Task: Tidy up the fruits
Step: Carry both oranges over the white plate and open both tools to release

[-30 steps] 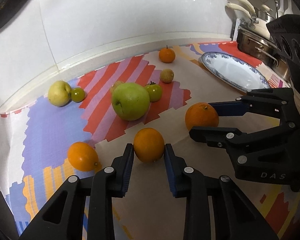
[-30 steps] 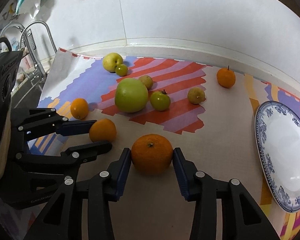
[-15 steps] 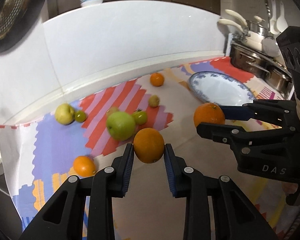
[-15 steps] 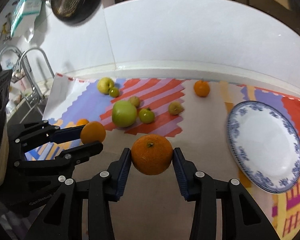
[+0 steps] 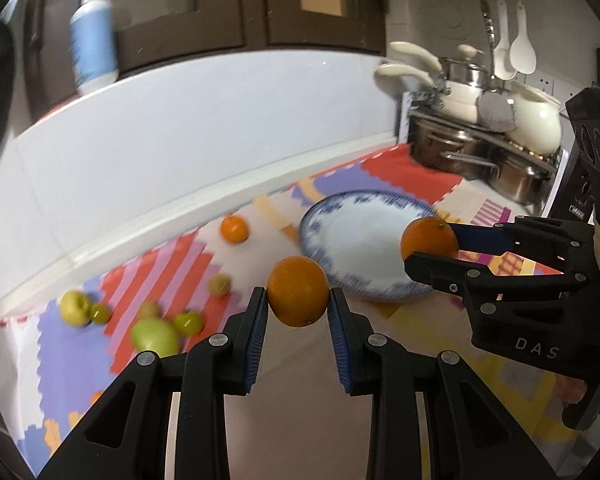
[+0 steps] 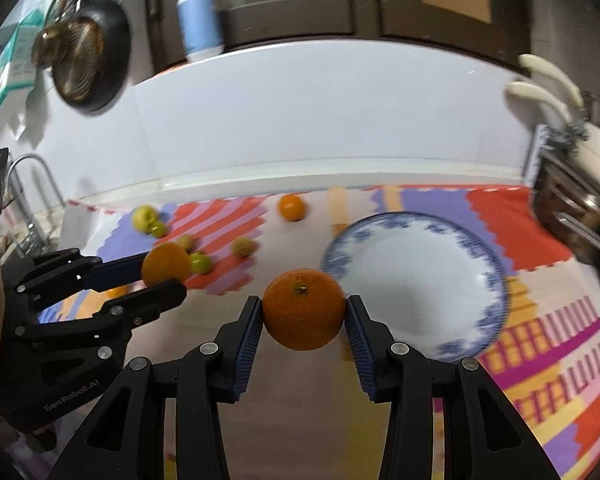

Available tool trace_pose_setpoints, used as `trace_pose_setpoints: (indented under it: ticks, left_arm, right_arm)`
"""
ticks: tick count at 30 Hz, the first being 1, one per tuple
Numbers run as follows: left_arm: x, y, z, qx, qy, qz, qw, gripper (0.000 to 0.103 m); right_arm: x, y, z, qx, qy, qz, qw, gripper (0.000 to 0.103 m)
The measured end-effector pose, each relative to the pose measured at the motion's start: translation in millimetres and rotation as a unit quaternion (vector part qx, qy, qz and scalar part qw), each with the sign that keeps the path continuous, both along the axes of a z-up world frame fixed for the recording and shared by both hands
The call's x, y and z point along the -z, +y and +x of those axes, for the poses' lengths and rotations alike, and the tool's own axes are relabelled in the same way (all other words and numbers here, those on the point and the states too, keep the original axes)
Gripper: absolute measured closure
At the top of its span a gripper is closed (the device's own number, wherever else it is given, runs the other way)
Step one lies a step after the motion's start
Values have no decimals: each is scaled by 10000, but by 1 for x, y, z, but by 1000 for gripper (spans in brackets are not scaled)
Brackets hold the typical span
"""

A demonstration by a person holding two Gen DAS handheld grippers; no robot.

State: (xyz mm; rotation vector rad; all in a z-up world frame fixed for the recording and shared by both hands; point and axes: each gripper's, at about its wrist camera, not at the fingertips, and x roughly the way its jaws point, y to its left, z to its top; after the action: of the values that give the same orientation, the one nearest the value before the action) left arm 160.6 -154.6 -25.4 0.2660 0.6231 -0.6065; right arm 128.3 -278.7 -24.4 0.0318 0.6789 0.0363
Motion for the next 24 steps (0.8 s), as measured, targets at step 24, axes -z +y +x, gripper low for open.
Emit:
trace_pose_setpoints:
  ticks: [24]
  left_arm:
    - [61, -135, 70, 203, 917, 390, 9948, 72]
  right_arm:
    - [45, -129, 52, 475, 799, -26, 9957, 60]
